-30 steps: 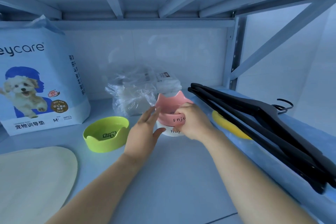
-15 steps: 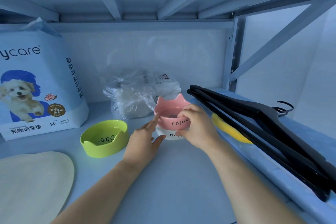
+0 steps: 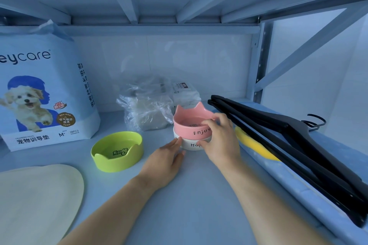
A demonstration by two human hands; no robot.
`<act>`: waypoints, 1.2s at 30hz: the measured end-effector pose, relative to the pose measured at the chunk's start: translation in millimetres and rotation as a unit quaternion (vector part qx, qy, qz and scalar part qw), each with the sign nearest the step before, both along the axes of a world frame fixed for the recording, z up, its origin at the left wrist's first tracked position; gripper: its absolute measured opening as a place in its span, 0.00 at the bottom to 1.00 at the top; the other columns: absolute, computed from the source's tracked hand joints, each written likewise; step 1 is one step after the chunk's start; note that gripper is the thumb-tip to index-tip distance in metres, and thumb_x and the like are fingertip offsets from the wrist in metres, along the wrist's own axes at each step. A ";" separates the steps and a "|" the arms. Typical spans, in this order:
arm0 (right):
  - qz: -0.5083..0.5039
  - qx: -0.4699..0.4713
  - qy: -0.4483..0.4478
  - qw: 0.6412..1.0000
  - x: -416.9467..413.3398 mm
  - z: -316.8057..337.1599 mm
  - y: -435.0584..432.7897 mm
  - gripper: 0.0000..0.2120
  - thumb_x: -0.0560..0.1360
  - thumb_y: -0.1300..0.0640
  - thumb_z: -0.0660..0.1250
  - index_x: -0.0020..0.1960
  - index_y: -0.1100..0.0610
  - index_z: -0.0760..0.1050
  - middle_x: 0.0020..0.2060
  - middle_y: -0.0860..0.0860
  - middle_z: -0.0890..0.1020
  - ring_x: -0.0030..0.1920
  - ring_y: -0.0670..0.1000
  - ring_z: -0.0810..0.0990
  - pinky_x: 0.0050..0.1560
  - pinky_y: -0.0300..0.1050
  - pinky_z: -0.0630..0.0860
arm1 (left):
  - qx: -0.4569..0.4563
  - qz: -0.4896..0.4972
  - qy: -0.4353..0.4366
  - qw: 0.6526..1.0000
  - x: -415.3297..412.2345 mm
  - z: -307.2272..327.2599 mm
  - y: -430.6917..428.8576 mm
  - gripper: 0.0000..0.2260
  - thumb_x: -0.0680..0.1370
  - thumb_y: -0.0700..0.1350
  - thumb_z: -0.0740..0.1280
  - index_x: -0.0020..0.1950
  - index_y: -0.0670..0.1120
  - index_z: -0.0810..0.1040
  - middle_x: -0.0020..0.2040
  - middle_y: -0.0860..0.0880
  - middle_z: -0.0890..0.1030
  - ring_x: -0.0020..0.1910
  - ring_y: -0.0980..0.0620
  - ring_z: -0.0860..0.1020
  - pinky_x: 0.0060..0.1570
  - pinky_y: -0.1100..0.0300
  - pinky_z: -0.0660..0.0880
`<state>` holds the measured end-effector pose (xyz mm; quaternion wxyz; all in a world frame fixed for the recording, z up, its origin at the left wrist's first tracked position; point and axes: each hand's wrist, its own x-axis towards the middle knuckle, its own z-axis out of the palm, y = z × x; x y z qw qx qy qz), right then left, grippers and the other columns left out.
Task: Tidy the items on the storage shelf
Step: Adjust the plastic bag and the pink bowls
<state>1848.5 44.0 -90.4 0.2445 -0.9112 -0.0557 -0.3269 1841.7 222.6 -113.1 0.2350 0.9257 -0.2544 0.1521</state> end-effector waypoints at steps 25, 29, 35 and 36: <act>0.028 0.077 0.008 0.997 15.0 -9.0 -3.9 0.24 0.67 0.62 0.75 0.61 0.54 0.74 0.64 0.50 0.68 0.57 0.49 0.75 0.51 0.38 0.69 | 0.071 -0.013 0.085 0.994 6.6 -2.1 1.1 0.30 0.79 0.60 0.54 0.76 0.56 0.45 0.77 0.57 0.42 0.76 0.60 0.47 0.74 0.59 0.48; 0.033 0.078 0.010 0.996 15.3 -8.6 -4.0 0.24 0.67 0.63 0.74 0.62 0.55 0.73 0.64 0.50 0.67 0.60 0.49 0.73 0.53 0.38 0.68 | 0.073 -0.001 0.078 0.994 4.8 -1.3 0.7 0.30 0.79 0.60 0.55 0.77 0.55 0.46 0.77 0.57 0.43 0.76 0.58 0.46 0.74 0.58 0.49; 0.055 0.039 0.005 0.998 8.1 -3.3 -2.0 0.27 0.68 0.62 0.73 0.66 0.54 0.71 0.68 0.50 0.66 0.66 0.50 0.69 0.63 0.46 0.70 | 0.141 0.052 -0.049 0.987 -7.6 28.2 8.3 0.29 0.77 0.58 0.58 0.76 0.57 0.52 0.77 0.57 0.50 0.76 0.56 0.49 0.70 0.56 0.60; 0.057 0.026 -0.001 0.998 6.7 -1.7 0.0 0.27 0.69 0.61 0.73 0.66 0.54 0.71 0.68 0.50 0.66 0.67 0.50 0.67 0.63 0.46 0.70 | 0.134 0.057 -0.059 0.988 -9.3 35.4 15.0 0.28 0.77 0.58 0.59 0.75 0.57 0.54 0.76 0.56 0.53 0.75 0.56 0.51 0.70 0.57 0.60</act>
